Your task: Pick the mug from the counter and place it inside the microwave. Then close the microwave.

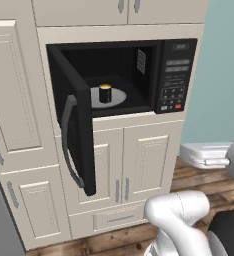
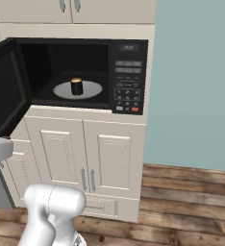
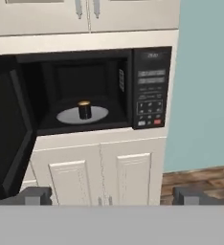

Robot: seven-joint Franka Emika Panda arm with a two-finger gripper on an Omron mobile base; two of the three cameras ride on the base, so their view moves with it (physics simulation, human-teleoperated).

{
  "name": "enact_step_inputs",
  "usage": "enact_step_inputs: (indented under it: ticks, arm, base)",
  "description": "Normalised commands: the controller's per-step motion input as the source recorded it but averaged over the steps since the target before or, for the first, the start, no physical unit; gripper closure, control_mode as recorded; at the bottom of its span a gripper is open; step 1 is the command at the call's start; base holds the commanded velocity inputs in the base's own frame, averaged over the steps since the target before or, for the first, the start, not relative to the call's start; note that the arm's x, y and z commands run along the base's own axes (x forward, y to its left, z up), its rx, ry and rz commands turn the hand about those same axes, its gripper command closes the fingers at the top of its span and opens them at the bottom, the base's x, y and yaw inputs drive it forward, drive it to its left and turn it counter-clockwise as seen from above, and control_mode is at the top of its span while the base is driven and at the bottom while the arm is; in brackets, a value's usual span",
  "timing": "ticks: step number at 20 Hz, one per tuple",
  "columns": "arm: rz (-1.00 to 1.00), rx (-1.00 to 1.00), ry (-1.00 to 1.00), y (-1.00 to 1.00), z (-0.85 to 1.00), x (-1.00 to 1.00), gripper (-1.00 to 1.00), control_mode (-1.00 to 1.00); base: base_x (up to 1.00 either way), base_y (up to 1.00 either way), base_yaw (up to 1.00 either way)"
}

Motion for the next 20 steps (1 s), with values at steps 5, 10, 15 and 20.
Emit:
enact_step_inputs:
  ticks: [5, 10, 15, 20]
  arm:
    - [-0.26, -0.09, -0.28, 0.23, 0.36, -0.74, -1.0, -1.0]
    - [-0.32, -0.12, -0.21, 0.29, 0.3, -0.83, -1.0, -1.0]
    - [-0.31, -0.11, -0.11, 0.24, 0.15, -0.76, -1.0, -1.0]
    - [-0.24, -0.18, 0.0, 0.67, 0.0, -0.04, -1.0, -1.0]
  base:
    - [0.0, 0.0, 0.0]
    - [0.0, 0.0, 0.0]
    - [0.0, 0.0, 0.0]
    - [0.0, 0.0, 0.0]
